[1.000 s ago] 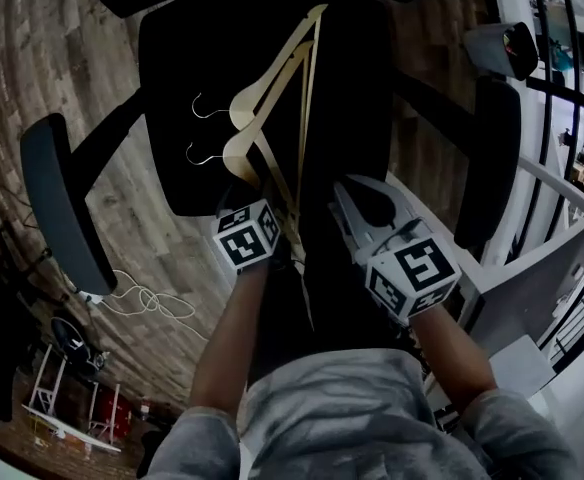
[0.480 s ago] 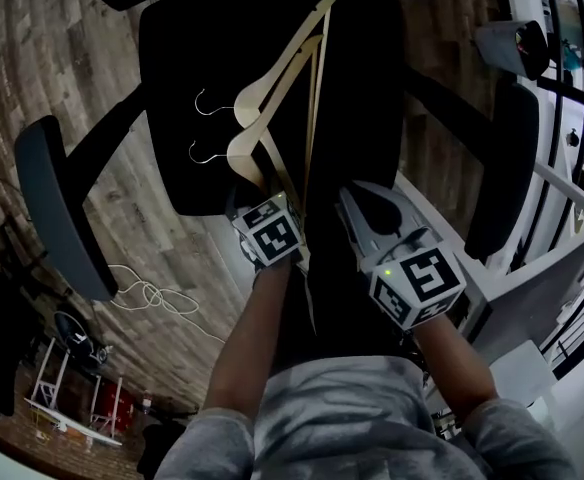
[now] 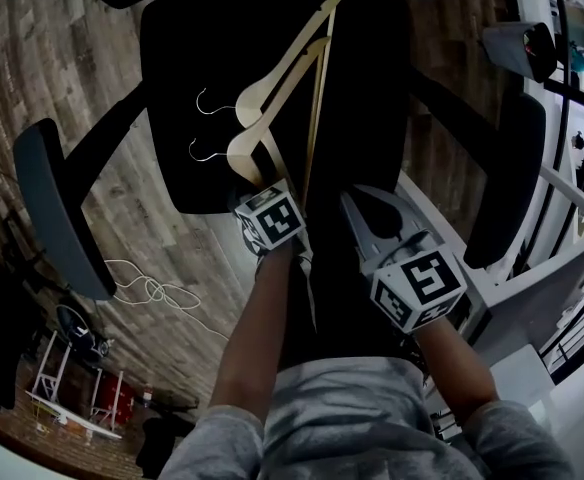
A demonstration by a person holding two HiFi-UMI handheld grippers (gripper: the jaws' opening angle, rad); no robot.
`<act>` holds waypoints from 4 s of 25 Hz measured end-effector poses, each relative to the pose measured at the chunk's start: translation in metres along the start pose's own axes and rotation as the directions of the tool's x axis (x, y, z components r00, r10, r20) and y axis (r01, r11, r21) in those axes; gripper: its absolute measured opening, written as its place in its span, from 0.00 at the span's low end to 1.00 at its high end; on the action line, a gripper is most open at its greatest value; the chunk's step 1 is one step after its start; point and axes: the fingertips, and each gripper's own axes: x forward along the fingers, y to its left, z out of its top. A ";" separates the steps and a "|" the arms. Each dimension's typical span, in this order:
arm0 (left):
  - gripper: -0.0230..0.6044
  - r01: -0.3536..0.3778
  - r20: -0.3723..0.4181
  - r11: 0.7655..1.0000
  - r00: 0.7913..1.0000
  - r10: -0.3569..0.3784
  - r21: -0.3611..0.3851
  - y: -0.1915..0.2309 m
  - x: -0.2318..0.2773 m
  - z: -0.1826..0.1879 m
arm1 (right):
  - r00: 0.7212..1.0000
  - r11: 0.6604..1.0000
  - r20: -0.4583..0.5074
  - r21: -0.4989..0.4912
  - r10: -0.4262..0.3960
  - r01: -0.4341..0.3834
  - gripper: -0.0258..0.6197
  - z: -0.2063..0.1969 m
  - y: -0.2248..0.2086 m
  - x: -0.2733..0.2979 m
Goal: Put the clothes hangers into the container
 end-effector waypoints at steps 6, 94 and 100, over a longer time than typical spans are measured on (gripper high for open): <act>0.24 0.090 0.039 0.996 0.995 -0.090 -0.006 0.004 -0.009 -0.001 | 1.000 1.000 0.014 0.014 0.000 0.000 0.04 0.004 0.006 -0.008; 0.07 0.289 -0.290 -0.237 0.158 -0.944 0.928 -0.427 -0.706 -0.310 | 0.142 0.503 0.517 0.675 -0.844 0.540 0.04 -0.336 0.011 -0.788; 0.07 0.179 -0.533 -0.509 0.122 -0.838 0.842 -0.496 -0.771 -0.451 | 0.072 0.443 0.483 0.721 -0.873 0.533 0.04 -0.416 0.011 -0.846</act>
